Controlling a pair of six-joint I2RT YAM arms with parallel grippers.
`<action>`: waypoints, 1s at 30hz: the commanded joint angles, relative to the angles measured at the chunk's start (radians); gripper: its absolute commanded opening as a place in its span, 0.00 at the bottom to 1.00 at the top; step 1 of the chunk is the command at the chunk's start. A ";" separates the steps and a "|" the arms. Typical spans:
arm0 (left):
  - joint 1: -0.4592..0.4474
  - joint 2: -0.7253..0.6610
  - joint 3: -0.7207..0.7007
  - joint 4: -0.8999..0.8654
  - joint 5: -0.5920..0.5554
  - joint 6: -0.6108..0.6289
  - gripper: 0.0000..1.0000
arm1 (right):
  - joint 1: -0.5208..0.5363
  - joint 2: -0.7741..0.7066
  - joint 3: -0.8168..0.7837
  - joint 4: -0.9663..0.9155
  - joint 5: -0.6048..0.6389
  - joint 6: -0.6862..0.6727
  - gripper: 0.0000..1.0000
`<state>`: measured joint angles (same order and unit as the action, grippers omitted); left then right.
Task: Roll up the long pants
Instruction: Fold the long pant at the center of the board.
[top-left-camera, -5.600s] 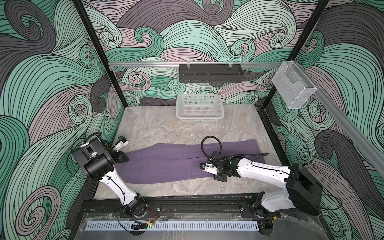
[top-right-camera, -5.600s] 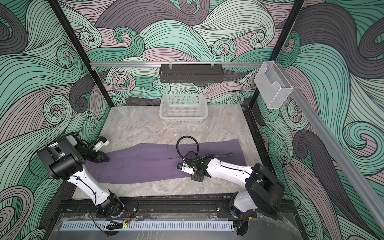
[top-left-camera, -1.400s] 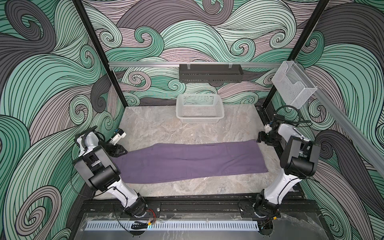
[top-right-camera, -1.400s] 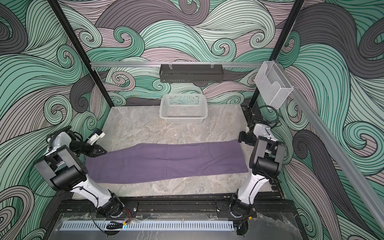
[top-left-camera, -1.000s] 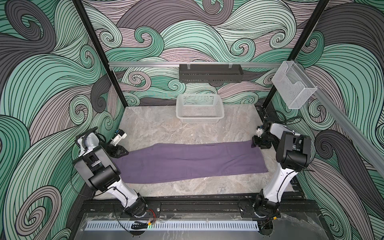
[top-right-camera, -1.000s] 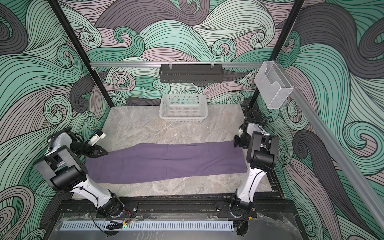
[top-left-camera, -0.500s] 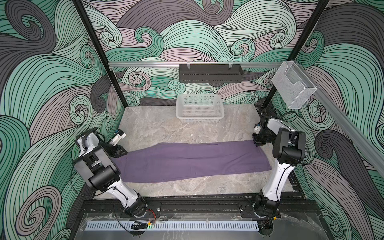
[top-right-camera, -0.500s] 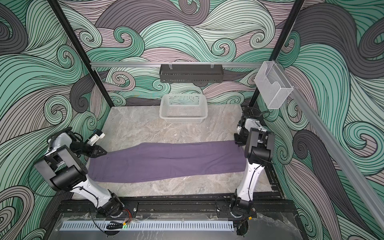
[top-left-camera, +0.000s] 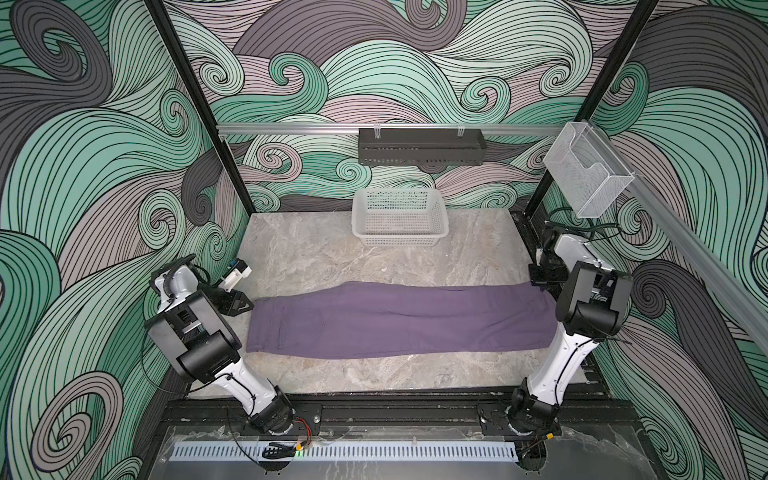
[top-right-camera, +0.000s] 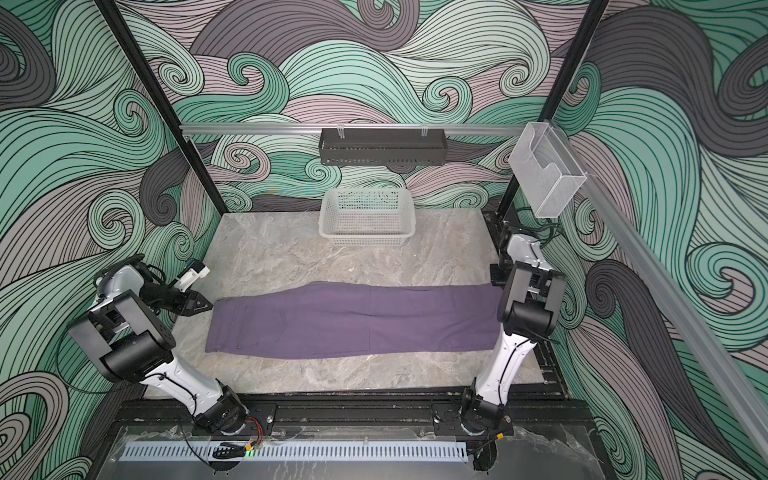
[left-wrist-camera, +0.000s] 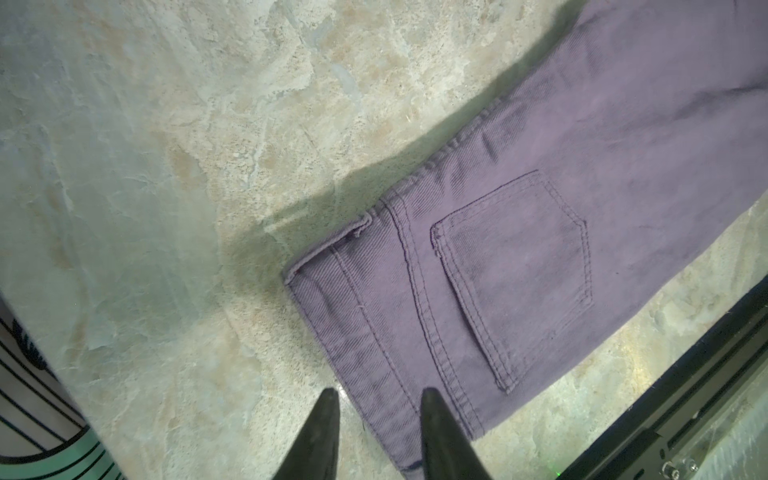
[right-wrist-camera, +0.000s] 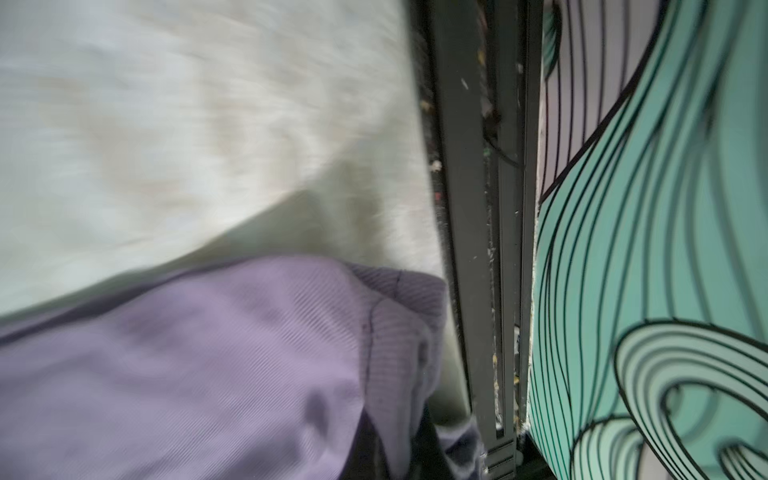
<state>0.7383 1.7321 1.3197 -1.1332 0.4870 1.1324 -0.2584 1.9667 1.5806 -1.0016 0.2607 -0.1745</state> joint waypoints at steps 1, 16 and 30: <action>-0.003 -0.001 0.012 -0.043 0.051 0.008 0.34 | 0.191 -0.117 0.035 -0.135 -0.047 0.066 0.00; -0.015 0.109 -0.053 0.096 -0.036 -0.009 0.33 | 0.868 -0.195 0.203 -0.127 -0.480 0.393 0.00; -0.031 0.135 -0.089 0.145 -0.054 -0.037 0.32 | 0.474 -0.465 0.478 -0.475 -0.050 0.182 0.00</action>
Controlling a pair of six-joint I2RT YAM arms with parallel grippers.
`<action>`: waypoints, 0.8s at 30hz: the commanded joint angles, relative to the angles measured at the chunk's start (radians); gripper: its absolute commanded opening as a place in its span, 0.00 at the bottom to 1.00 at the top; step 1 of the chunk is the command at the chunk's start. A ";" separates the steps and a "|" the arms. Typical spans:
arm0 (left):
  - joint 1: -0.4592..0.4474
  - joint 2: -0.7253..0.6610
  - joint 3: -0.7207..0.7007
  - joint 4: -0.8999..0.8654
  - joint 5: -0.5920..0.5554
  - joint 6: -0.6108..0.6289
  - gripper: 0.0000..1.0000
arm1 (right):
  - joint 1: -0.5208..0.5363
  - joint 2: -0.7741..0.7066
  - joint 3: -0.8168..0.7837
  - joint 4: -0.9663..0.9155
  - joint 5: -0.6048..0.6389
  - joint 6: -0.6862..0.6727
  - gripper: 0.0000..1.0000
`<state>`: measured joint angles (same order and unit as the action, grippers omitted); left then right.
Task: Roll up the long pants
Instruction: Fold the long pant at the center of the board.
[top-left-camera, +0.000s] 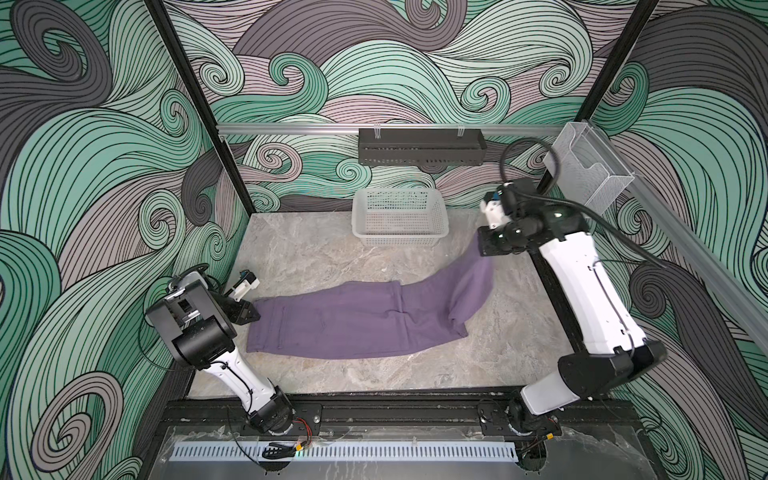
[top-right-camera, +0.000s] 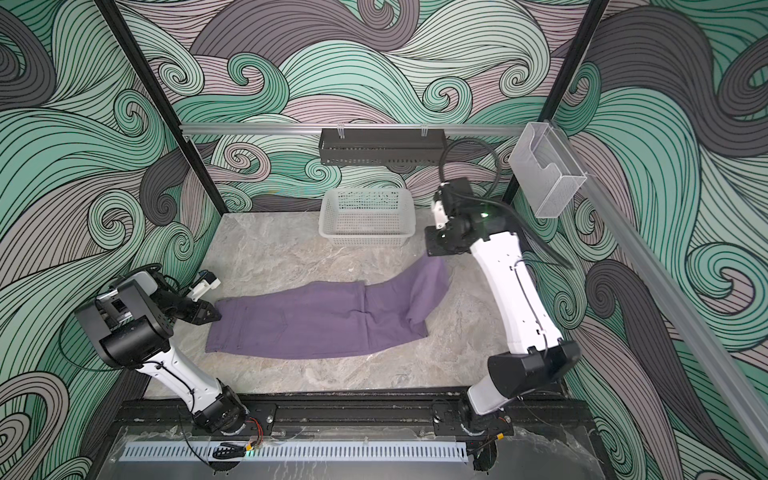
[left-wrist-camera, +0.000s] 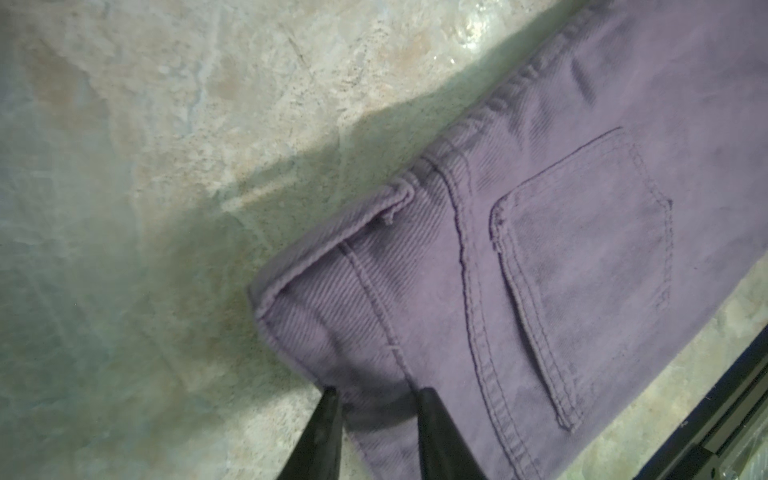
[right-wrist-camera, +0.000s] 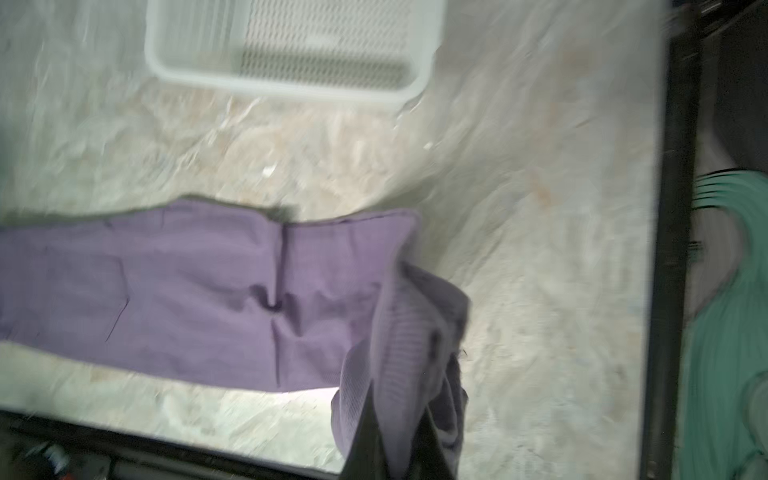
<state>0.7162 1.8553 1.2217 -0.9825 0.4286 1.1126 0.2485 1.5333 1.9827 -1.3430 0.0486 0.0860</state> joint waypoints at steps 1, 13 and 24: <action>-0.009 0.010 0.010 -0.007 0.007 -0.017 0.32 | -0.069 -0.034 0.096 -0.141 0.184 -0.089 0.00; -0.009 -0.002 -0.032 0.027 -0.018 -0.013 0.32 | -0.373 0.058 0.179 -0.155 0.335 -0.208 0.00; -0.008 0.005 -0.061 0.051 -0.009 -0.016 0.32 | -0.387 0.164 0.305 -0.220 0.283 -0.164 0.00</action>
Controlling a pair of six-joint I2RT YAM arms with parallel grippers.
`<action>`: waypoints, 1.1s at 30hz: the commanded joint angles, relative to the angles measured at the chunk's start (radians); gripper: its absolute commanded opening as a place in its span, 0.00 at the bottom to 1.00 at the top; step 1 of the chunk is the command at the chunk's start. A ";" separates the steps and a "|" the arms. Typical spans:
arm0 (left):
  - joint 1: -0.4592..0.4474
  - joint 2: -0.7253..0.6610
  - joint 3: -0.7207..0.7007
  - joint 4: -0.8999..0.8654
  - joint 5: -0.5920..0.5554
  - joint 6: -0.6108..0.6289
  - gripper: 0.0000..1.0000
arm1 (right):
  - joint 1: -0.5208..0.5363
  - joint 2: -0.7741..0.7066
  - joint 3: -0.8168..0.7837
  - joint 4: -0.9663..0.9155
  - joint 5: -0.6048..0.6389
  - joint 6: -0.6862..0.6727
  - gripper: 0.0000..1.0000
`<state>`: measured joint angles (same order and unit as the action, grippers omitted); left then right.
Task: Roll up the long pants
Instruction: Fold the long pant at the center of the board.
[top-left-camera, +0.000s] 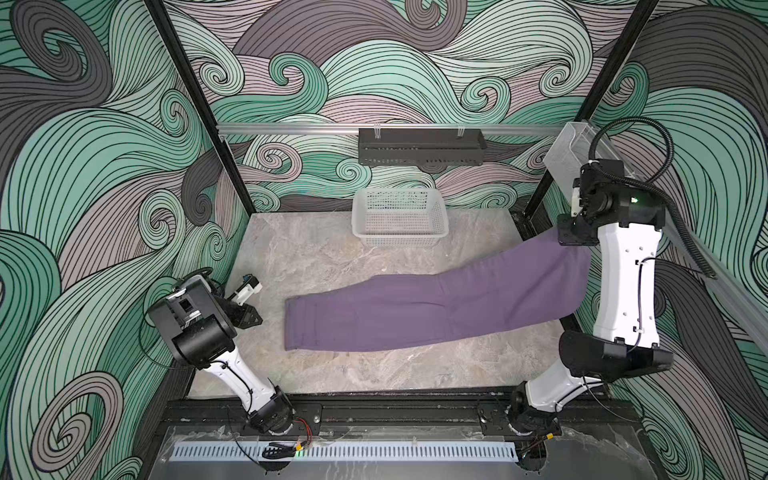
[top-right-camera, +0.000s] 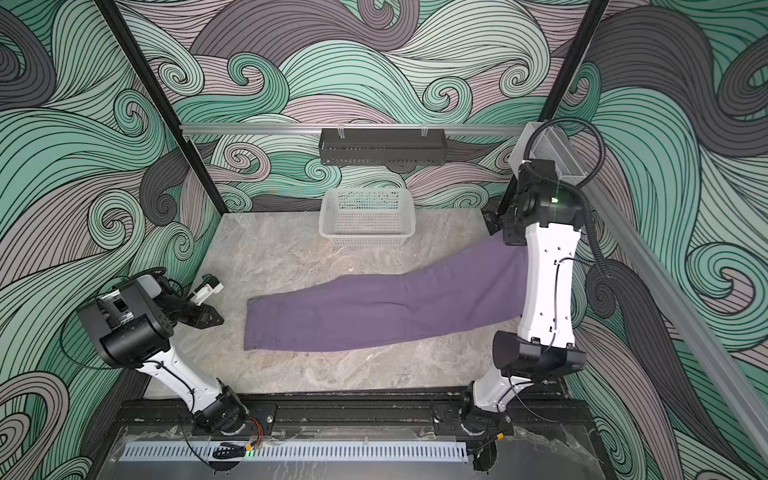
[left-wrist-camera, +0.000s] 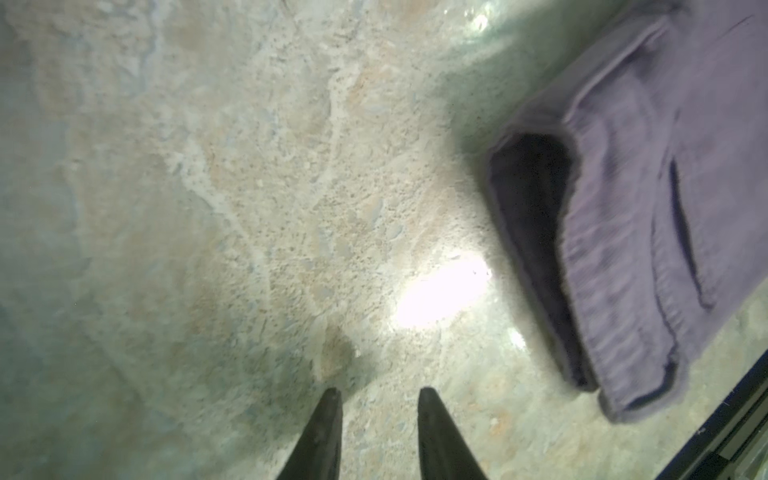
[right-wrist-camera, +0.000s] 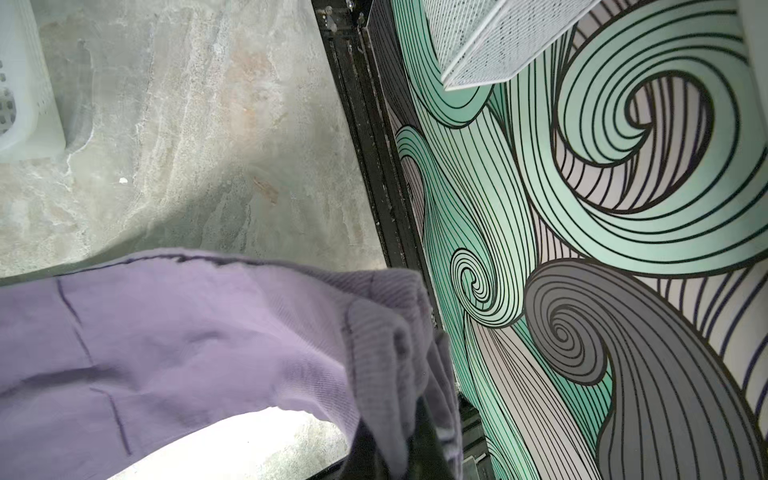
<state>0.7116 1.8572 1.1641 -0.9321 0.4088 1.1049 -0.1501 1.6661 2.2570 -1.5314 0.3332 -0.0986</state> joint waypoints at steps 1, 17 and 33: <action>-0.004 0.003 -0.002 0.001 0.014 -0.008 0.32 | 0.037 0.040 0.047 -0.054 -0.045 0.040 0.00; -0.071 -0.089 0.122 -0.149 0.193 -0.015 0.34 | 0.965 0.427 0.335 0.146 -0.505 0.336 0.00; -0.088 -0.061 0.244 -0.165 0.343 -0.118 0.37 | 1.119 0.693 0.357 0.394 -0.751 0.424 0.00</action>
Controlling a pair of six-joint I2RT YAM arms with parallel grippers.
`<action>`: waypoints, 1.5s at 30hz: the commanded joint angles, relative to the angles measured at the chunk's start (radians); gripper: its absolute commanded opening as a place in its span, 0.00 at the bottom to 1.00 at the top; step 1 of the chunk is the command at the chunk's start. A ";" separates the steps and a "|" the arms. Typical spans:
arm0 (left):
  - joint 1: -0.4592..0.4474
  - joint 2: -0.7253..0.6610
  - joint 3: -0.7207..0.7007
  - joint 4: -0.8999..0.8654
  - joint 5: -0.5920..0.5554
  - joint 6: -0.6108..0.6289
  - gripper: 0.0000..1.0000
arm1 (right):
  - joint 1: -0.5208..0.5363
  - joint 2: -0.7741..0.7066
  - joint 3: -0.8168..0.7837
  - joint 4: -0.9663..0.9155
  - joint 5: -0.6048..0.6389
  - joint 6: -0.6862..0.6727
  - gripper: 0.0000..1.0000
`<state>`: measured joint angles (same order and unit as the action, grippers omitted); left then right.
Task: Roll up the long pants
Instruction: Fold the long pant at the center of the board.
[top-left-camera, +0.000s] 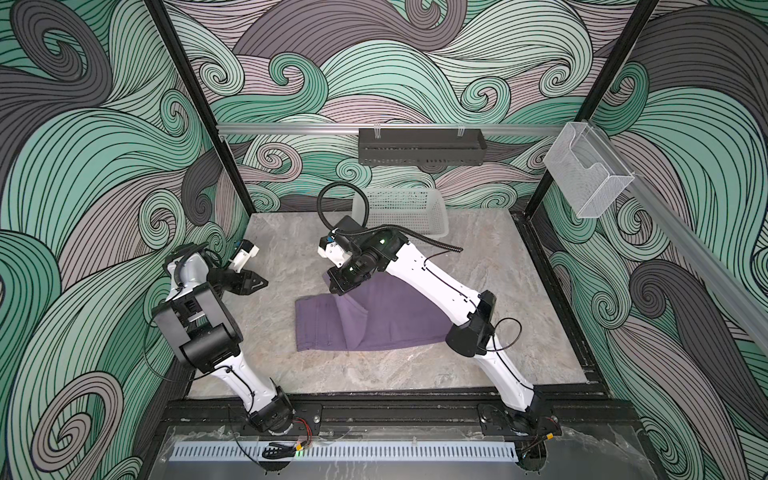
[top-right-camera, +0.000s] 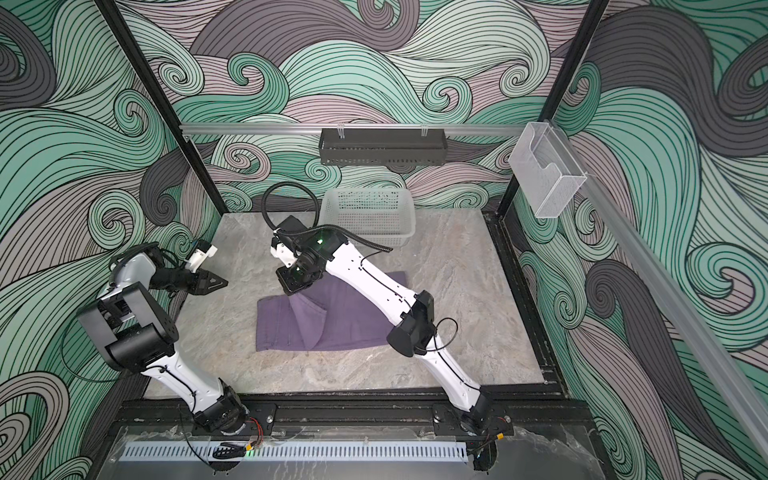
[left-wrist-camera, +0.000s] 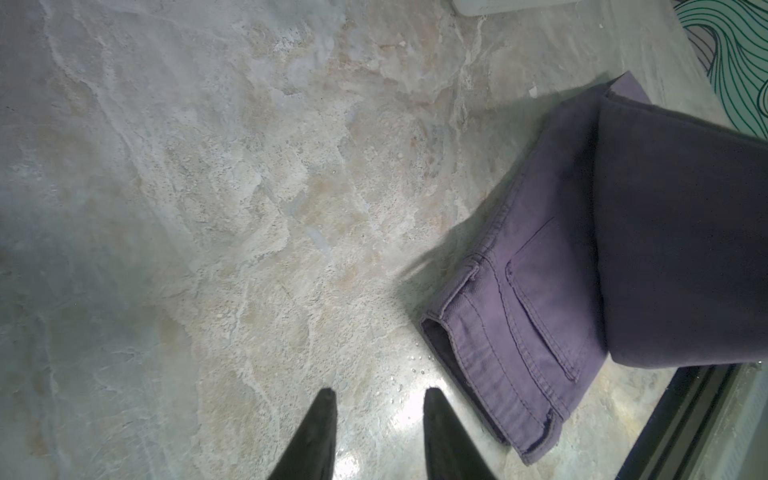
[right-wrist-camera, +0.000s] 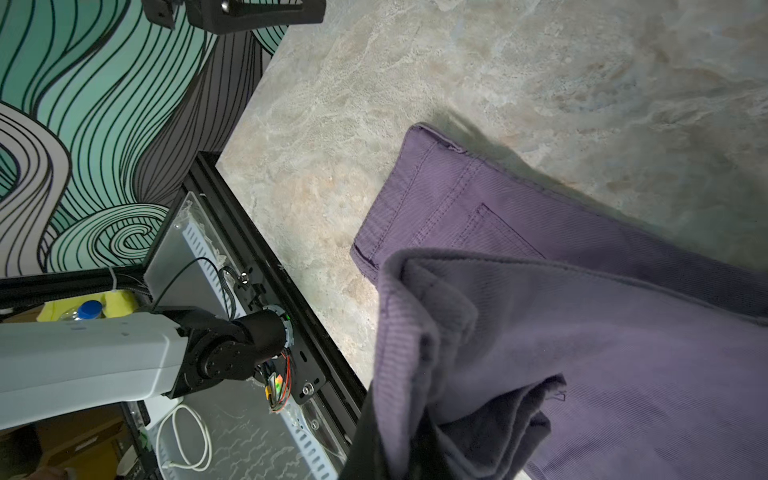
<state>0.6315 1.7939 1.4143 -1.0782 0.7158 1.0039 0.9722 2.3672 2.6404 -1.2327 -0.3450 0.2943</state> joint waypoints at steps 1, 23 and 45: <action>-0.007 0.004 -0.014 -0.011 0.032 -0.018 0.37 | 0.001 0.007 -0.030 0.126 -0.102 0.047 0.00; -0.015 0.005 -0.078 0.030 -0.020 -0.027 0.37 | 0.048 0.180 -0.187 0.772 -0.517 0.376 0.27; -0.194 -0.063 -0.226 -0.078 -0.024 0.058 0.46 | -0.346 -0.317 -1.284 0.746 -0.354 0.160 0.32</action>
<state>0.4908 1.7519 1.2243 -1.1481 0.7059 1.0634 0.6109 2.0693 1.4555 -0.4290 -0.7635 0.5293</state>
